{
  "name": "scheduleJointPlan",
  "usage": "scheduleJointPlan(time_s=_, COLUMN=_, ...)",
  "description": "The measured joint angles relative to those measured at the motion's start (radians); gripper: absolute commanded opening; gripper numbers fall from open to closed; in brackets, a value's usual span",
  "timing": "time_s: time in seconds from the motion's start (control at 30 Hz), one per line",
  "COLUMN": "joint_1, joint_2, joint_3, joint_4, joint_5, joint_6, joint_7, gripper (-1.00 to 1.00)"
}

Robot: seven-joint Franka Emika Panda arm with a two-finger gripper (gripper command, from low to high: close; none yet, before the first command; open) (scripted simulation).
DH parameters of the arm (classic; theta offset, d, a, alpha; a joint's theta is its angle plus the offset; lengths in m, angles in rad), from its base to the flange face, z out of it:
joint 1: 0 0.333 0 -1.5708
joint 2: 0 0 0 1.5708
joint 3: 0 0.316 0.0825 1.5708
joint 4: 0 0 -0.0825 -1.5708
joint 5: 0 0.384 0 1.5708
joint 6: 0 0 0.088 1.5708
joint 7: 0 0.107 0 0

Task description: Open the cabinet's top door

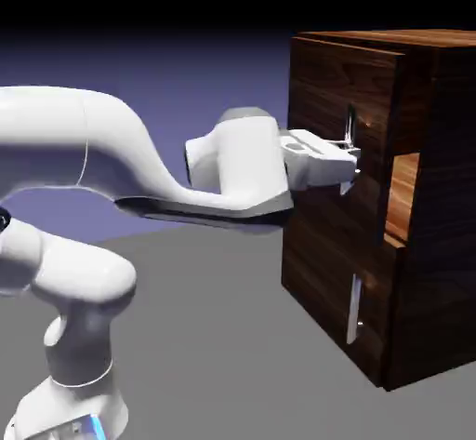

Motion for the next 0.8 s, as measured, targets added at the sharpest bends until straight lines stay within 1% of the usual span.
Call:
scheduleJointPlan(time_s=0.2, joint_1=-0.189, joint_2=-0.098, joint_3=0.217, joint_4=-0.165, joint_5=0.242, joint_6=-0.103, joint_7=-0.097, gripper=-1.0)
scheduleJointPlan(time_s=0.37, joint_1=-0.286, joint_2=-0.195, joint_3=0.386, joint_4=-0.271, joint_5=0.459, joint_6=-0.187, joint_7=-0.183, gripper=-1.0)
scheduleJointPlan(time_s=0.57, joint_1=-0.33, joint_2=-0.305, joint_3=0.574, joint_4=-0.36, joint_5=0.72, joint_6=-0.296, joint_7=-0.278, gripper=-1.0)
scheduleJointPlan(time_s=0.8, joint_1=-0.304, joint_2=-0.394, joint_3=0.805, joint_4=-0.412, joint_5=1.025, joint_6=-0.466, joint_7=-0.364, gripper=-1.0)
